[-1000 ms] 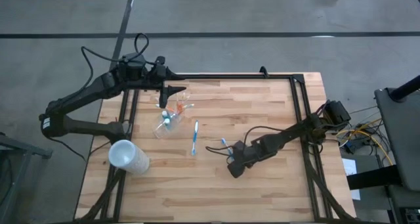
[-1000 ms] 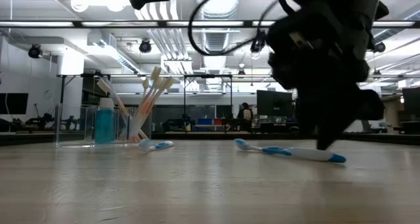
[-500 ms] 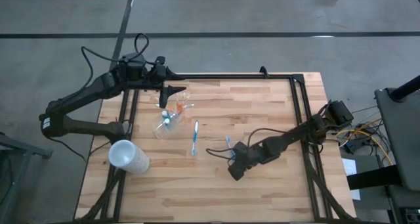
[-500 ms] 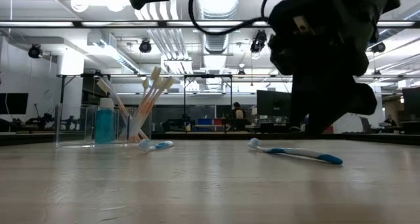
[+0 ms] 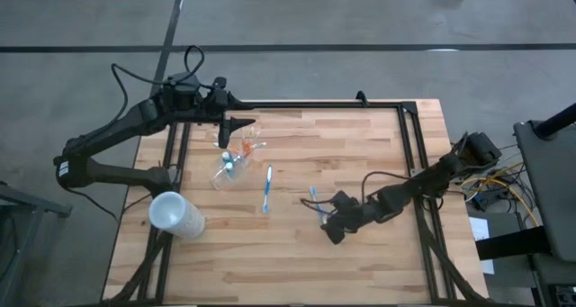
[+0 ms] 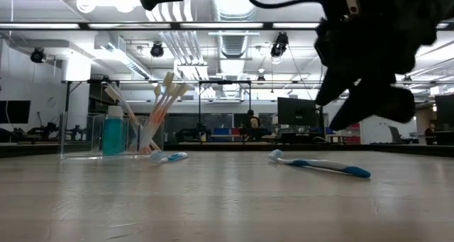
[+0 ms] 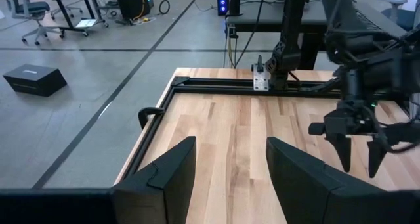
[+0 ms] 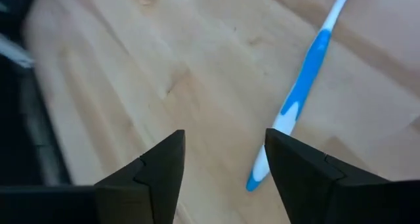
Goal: Pick & Place toothbrushing station
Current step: Put the top blue toothbrush into the transparent organizer
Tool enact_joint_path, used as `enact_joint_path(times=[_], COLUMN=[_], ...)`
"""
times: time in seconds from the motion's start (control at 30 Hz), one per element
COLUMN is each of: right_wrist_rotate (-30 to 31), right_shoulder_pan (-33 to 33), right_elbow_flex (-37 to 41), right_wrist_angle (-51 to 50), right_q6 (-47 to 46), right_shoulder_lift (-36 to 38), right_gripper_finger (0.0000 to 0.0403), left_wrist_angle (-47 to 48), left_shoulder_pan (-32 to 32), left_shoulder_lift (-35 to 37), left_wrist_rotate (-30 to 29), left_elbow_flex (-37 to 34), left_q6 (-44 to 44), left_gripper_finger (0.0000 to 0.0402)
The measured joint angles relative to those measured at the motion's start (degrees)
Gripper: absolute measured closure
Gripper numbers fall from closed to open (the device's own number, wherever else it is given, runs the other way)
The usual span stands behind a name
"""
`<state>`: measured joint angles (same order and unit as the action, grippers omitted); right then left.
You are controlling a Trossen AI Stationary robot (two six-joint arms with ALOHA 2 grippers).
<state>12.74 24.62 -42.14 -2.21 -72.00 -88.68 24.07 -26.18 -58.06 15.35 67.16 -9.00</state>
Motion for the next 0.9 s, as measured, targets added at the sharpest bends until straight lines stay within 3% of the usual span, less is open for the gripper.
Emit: enact_joint_path(times=[0.17,0.27,0.57,0.67,0.9], right_wrist_rotate=[-2.11,-2.09,-4.34,-6.42,-7.42], right_shoulder_pan=[-0.54,-0.63,-0.68,-0.8,-1.07], right_elbow_flex=[9.91,13.2,14.31,12.4,4.65], right_wrist_angle=[15.99,18.69,15.65,15.38,4.56], right_q6=[-1.62,-3.9,-8.65,-8.62,-7.33], right_shoulder_lift=[3.56,5.57,5.09,3.58,0.26], right_gripper_finger=[0.0188,0.0178,0.0144,0.014,0.0142], left_wrist_angle=[0.01,0.0,0.03,0.04,0.05], left_shoulder_pan=[0.01,0.01,0.03,0.03,0.03], left_shoulder_lift=[0.0,0.0,0.0,0.01,0.01], left_wrist_rotate=[0.01,0.01,-0.01,0.0,-0.01], left_elbow_flex=[0.0,0.0,-0.01,-0.02,-0.07], left_q6=[0.01,-0.01,-0.02,-0.02,-0.02], left_gripper_finger=[0.0211,0.0211,0.0211,0.0211,0.0211])
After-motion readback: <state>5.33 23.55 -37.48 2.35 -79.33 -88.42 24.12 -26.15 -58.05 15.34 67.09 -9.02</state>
